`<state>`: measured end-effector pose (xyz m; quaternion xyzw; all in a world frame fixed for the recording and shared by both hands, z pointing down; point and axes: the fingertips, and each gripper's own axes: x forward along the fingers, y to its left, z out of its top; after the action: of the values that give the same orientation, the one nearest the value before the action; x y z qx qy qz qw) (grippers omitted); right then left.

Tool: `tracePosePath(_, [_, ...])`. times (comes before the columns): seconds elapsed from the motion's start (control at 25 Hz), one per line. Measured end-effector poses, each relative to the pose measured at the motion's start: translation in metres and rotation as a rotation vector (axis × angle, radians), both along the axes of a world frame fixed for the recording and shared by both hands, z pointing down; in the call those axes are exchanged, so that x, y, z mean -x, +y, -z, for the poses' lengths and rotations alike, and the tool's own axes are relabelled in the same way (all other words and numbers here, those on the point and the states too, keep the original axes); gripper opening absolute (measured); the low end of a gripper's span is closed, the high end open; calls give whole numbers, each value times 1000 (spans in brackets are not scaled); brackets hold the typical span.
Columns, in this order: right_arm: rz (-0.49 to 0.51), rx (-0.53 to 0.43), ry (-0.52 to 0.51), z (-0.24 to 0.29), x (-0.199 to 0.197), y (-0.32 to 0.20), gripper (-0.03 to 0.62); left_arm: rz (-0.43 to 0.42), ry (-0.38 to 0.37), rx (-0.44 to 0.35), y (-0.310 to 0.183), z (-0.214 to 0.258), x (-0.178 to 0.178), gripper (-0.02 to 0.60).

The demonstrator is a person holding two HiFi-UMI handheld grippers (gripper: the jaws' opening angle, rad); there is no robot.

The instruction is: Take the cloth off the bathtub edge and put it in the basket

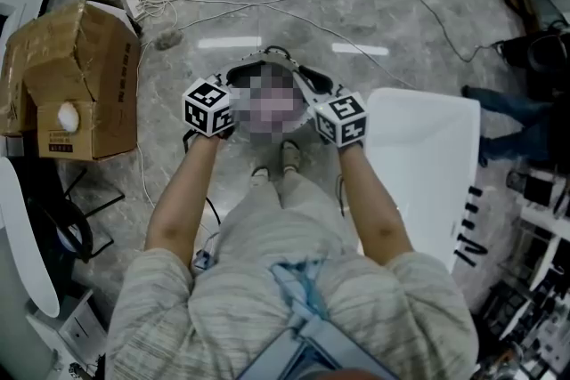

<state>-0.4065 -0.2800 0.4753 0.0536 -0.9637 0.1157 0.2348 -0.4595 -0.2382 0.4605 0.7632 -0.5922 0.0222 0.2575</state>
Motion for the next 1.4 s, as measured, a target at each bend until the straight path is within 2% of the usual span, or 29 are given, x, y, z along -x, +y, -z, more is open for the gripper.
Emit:
tracePosePath(0.36, [36, -54, -133, 63, -16, 28, 48, -34, -15, -142, 26, 58, -24, 66])
tracePosePath(0.6, [17, -69, -195, 95, -32, 46, 48, -17, -16, -216, 51, 86, -39, 64])
tracePosePath(0.64, [14, -75, -199, 98, -35, 49, 46, -12, -13, -226, 54, 89, -40, 65])
tracePosePath(0.68, [12, -79, -202, 101, -38, 52, 3, -8, -11, -233, 57, 92, -42, 66])
tracePosePath(1.4, [-52, -128, -284, 138, -86, 93, 3, 0, -10, -352, 109, 135, -64, 65])
